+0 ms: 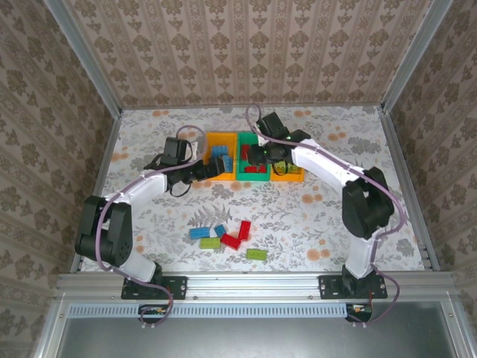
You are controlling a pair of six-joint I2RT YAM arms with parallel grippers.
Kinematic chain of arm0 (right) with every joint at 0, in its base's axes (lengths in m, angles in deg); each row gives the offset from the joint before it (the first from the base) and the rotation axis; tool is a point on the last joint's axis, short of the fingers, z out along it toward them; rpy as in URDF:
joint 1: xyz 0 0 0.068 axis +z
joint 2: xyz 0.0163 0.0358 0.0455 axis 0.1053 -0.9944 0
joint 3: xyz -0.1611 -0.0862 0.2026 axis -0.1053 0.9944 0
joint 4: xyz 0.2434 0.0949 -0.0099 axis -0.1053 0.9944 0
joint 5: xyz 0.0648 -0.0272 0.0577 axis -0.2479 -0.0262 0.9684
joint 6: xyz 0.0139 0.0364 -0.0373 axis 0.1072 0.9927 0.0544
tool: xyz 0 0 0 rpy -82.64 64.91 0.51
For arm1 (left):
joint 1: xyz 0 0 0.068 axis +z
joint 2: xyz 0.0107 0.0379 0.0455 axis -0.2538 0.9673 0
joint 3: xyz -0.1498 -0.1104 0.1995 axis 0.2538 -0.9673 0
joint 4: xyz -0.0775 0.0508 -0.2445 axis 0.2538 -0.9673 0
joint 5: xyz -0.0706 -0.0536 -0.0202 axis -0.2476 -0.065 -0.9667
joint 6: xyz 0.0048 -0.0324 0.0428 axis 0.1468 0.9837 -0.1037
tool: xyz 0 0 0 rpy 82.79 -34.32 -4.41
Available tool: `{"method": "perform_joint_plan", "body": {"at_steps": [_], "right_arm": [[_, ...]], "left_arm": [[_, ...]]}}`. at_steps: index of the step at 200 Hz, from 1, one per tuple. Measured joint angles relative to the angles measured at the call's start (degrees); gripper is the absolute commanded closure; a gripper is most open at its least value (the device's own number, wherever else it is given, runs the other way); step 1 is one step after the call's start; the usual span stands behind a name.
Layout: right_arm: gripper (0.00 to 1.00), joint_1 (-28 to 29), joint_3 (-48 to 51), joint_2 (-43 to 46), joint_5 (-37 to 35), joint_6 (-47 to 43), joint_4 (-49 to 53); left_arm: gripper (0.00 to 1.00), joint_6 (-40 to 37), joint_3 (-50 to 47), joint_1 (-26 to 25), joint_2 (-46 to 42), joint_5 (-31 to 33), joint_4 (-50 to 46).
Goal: Sort the legos into containers by color
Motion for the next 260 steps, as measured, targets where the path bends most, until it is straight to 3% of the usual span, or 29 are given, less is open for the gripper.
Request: {"method": "perform_joint_plan", "body": {"at_steps": [32, 55, 78, 110, 149, 201, 227, 260], "right_arm": [[0.63, -0.4, -8.8, -8.4, -2.0, 4.6, 5.0], [0.46, -1.1, -13.3, -12.7, -2.8, 7.6, 8.1], [0.33, -1.5, -14.8, -14.0, -2.9, 9.1, 9.2], [0.25, -1.4, -14.4, -13.4, -2.3, 8.7, 8.6], [0.23, -0.2, -0.2, -2.1, -1.9, 0.4, 4.4], [0.21, 4.5, 24.7, 21.1, -0.7, -18.3, 0.9], [0.21, 12.0, 32.3, 26.5, 1.0, -22.3, 1.3], [0.21, 24.8, 35.7, 26.5, 2.0, -23.0, 2.5]], "left_arm": [[0.00, -1.4, -0.7, -0.7, -1.4, 1.2, -1.4], [0.00, -2.8, -1.2, -1.8, -2.8, 2.4, -2.8], [0.00, -4.7, -1.4, -4.0, -4.0, 4.3, -4.3], [0.00, -7.8, -1.4, -9.1, -4.8, 7.4, -6.9], [0.00, -10.0, -1.4, -12.4, -4.9, 10.1, -9.2], [0.00, -9.8, -3.3, -8.6, -7.5, 12.0, -8.9], [0.00, -9.5, -3.5, -5.3, -7.5, 11.8, -8.7], [0.00, -9.4, -3.4, -4.1, -7.5, 11.7, -8.7]]}}
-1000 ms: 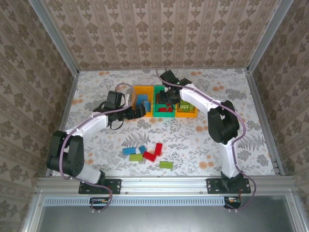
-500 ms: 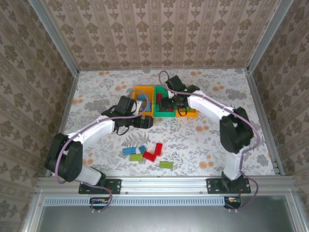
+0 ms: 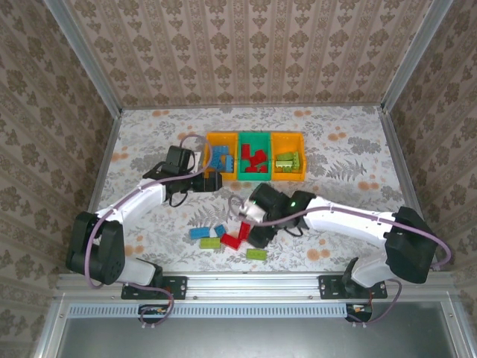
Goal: Sort the legos into containers by color
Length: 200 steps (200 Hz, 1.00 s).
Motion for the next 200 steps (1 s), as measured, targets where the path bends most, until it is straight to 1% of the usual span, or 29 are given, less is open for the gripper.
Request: {"method": "perform_joint_plan", "body": {"at_steps": [15, 42, 80, 100, 121, 161, 182, 200], "right_arm": [[0.22, 3.7, 0.0, -1.4, 0.2, 0.1, 0.2], [0.22, 7.2, 0.0, -5.2, 0.2, 0.3, 0.4], [0.24, 8.8, -1.8, -12.7, -0.3, 0.2, 2.8], [0.25, 9.7, -4.8, -17.8, -2.1, 0.0, 4.4], [0.28, 10.2, -7.5, -20.1, -4.0, -0.8, 7.2], [0.43, 10.4, -9.1, -21.8, -6.1, -3.0, 9.1], [0.57, 10.4, -9.8, -22.3, -7.5, -3.9, 10.1], [0.66, 10.4, -9.9, -22.4, -8.0, -4.5, 10.3]], "left_arm": [[0.00, 0.2, 0.0, 0.1, 0.0, 0.0, 0.0], [0.00, 0.6, 0.0, 0.5, 0.0, -0.2, 0.0], [0.00, 1.0, 0.0, 0.8, 0.0, -0.2, 0.0], [0.00, 1.0, -0.1, 0.8, 0.0, -0.3, 0.0], [0.00, 1.0, -0.3, 1.1, -0.1, -0.4, 0.2], [0.00, 1.1, -1.4, 1.6, -0.4, -0.4, 0.9], [0.00, 1.1, -1.7, 1.6, -0.5, -0.4, 0.9], [0.00, 1.1, -2.0, 1.8, -0.8, -0.4, 1.0]]}}
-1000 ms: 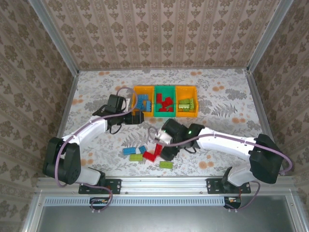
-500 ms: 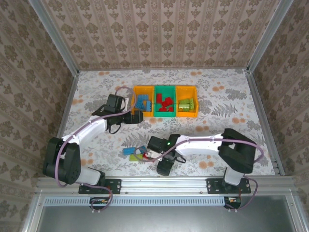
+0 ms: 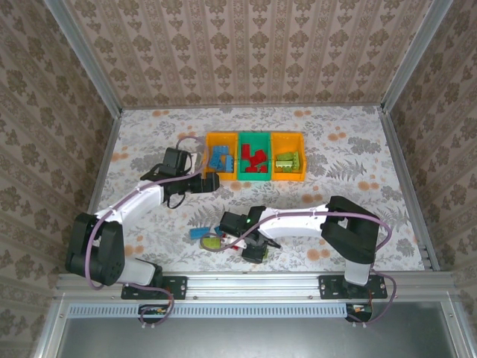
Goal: Sort the legos into containers by color
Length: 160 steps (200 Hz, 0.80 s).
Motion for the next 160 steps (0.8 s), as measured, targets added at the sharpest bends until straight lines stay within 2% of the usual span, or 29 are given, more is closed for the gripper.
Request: {"method": "perform_joint_plan", "body": {"at_steps": [51, 72, 98, 127, 160], "right_arm": [[0.74, -0.3, 0.5, 0.9, -0.6, 0.4, -0.1], [0.74, -2.6, 3.1, 3.4, -0.7, 1.0, -0.5], [0.74, -9.1, 7.2, 10.1, -0.2, 1.9, -2.2], [0.74, -19.7, 8.7, 18.3, 1.0, 3.5, -6.1], [0.74, -32.0, 2.9, 17.1, 1.2, 8.4, -8.6]], "left_arm": [[0.00, 0.0, -0.1, 0.3, -0.6, 0.0, 0.2], [0.00, 0.0, -0.1, 0.3, -0.6, 0.0, 0.2], [0.00, 0.0, -0.1, 0.4, -0.6, 0.1, 0.2], [0.00, 0.0, -0.3, 0.5, -0.6, 0.1, 0.2], [0.00, 0.0, -0.3, -0.5, -0.6, 0.3, 0.3]]}}
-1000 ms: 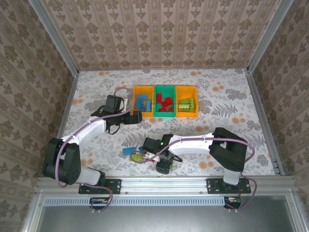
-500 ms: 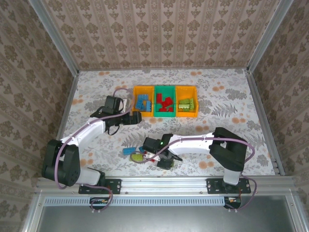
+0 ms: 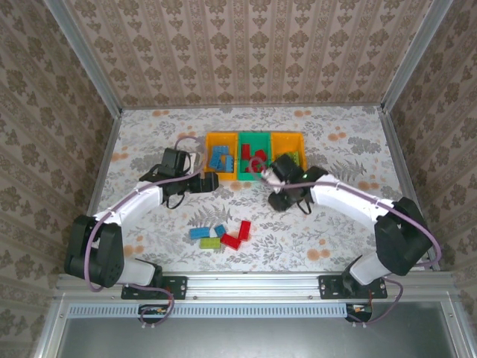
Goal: Sort the legos into containers by color
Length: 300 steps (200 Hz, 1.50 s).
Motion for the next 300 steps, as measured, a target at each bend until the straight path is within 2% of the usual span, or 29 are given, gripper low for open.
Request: {"method": "perform_joint_plan", "body": {"at_steps": [33, 95, 124, 140, 172, 232, 282, 300], "right_arm": [[0.74, -7.4, -14.0, -9.4, -1.1, 6.0, -0.1], [0.73, -13.3, -33.7, -26.7, -5.3, 13.8, 5.3], [0.65, -14.4, -37.6, -31.5, -6.8, 16.1, 8.2], [0.55, -14.6, -38.7, -32.9, -7.2, 17.0, 9.1], [0.32, -14.6, -38.8, -33.1, -7.0, 19.0, 10.3], [0.23, -14.6, -36.0, -26.1, -5.9, 22.0, 9.2], [0.20, -15.1, -32.1, -18.7, -6.0, 23.5, 6.8], [0.20, -15.8, -30.5, -17.1, -6.0, 23.9, 6.1]], "left_arm": [[0.00, -2.0, 0.1, -4.3, 0.0, 1.8, -1.2], [0.00, -5.8, 3.7, -16.0, 0.7, 6.3, -7.4], [0.00, -5.7, 5.1, -21.2, 3.8, 7.1, -9.5], [0.00, -5.1, 6.5, -24.2, 6.5, 7.5, -10.9], [0.00, -3.4, 11.4, -29.5, 13.4, 7.9, -14.2], [0.04, -0.9, 19.3, -34.0, 22.1, 8.6, -21.0], [0.13, 1.5, 20.5, -34.7, 26.1, 7.5, -25.2], [0.22, 2.2, 20.8, -35.2, 26.8, 7.3, -26.2]]}}
